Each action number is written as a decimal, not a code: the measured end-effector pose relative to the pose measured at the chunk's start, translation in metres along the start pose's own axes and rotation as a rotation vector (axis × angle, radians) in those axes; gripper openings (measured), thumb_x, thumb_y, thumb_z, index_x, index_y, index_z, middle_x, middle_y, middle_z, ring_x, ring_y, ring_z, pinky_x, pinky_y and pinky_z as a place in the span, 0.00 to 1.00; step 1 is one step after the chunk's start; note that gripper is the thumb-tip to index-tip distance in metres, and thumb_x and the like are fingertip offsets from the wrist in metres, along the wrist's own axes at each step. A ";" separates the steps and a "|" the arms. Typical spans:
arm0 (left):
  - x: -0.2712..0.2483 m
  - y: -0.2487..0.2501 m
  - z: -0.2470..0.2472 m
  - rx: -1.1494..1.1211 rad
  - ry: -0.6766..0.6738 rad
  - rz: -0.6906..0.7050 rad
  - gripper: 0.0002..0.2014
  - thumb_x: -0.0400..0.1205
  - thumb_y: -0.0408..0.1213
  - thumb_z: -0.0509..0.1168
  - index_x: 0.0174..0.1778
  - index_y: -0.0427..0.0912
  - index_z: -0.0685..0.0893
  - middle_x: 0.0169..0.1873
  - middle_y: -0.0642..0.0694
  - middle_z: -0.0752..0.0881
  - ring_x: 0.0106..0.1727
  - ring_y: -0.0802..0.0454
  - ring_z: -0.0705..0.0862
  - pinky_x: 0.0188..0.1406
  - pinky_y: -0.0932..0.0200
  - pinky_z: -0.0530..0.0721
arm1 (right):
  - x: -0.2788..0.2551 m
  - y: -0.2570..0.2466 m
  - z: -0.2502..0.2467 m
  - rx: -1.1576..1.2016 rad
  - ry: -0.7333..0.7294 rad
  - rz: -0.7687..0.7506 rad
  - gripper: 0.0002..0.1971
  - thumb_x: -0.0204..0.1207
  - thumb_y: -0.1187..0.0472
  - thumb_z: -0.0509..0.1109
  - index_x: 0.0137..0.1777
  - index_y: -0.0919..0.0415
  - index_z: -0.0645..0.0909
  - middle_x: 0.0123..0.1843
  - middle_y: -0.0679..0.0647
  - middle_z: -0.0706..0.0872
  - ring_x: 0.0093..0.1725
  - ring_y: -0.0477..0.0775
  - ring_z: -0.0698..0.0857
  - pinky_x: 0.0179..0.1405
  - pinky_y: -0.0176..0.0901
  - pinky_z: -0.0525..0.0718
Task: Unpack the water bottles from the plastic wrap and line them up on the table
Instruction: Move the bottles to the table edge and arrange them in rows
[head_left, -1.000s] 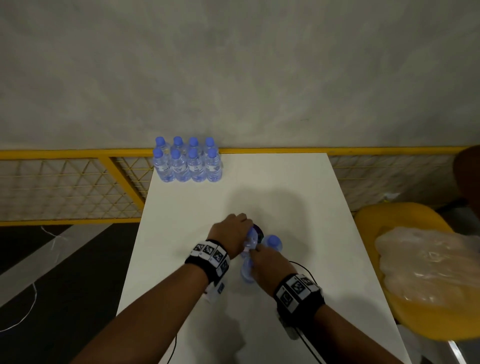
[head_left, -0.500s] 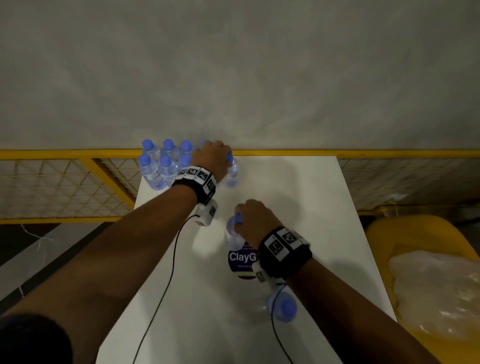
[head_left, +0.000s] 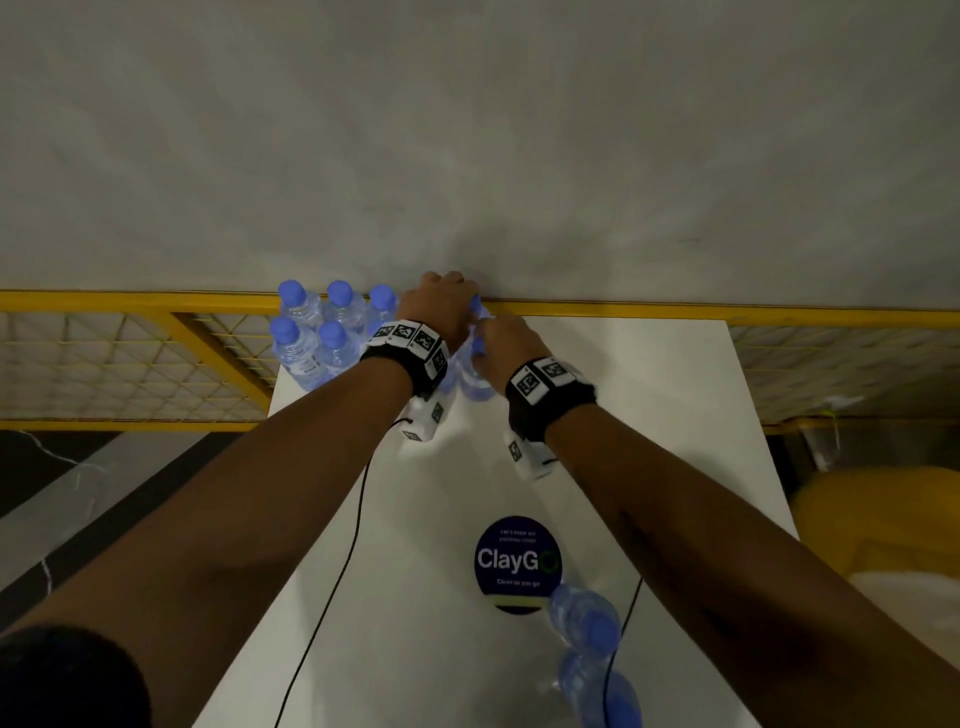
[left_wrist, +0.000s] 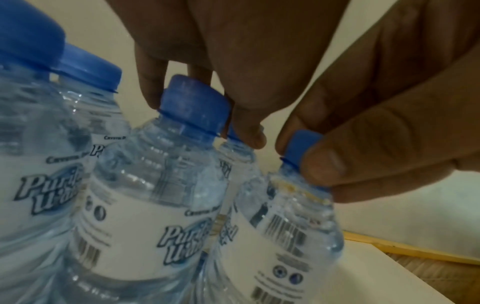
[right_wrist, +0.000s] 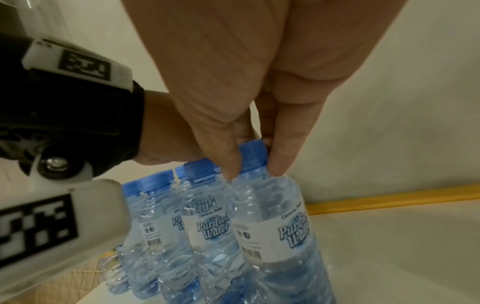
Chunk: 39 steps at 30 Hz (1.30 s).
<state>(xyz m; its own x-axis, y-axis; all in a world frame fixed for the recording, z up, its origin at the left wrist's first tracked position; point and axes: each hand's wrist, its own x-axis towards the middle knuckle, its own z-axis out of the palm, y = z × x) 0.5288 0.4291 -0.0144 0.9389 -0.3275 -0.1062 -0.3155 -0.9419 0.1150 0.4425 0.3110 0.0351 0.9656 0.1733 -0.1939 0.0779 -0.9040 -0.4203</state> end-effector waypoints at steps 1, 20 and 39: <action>0.002 0.000 0.001 -0.012 -0.006 0.004 0.10 0.83 0.38 0.63 0.60 0.48 0.81 0.59 0.45 0.80 0.64 0.38 0.78 0.55 0.39 0.84 | 0.003 0.002 0.003 0.022 0.011 0.000 0.17 0.79 0.62 0.67 0.68 0.62 0.79 0.52 0.63 0.85 0.50 0.65 0.85 0.42 0.44 0.73; -0.040 0.008 -0.018 -0.059 0.101 0.040 0.17 0.82 0.44 0.66 0.67 0.50 0.83 0.68 0.48 0.83 0.67 0.38 0.81 0.61 0.38 0.83 | -0.041 0.002 -0.002 -0.032 -0.014 0.101 0.19 0.79 0.51 0.70 0.62 0.66 0.81 0.61 0.65 0.83 0.59 0.65 0.85 0.47 0.45 0.76; -0.284 0.173 0.018 -0.296 -0.362 0.509 0.20 0.81 0.47 0.71 0.69 0.55 0.85 0.66 0.50 0.84 0.64 0.46 0.85 0.62 0.47 0.84 | -0.328 0.049 0.019 -0.046 -0.243 0.090 0.14 0.74 0.53 0.66 0.49 0.59 0.89 0.47 0.59 0.89 0.47 0.59 0.87 0.42 0.41 0.77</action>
<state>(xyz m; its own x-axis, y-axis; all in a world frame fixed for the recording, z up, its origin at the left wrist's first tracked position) 0.2052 0.3579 0.0174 0.5626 -0.7760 -0.2851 -0.6051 -0.6215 0.4975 0.1248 0.2175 0.0614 0.8814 0.1751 -0.4387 0.0107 -0.9359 -0.3521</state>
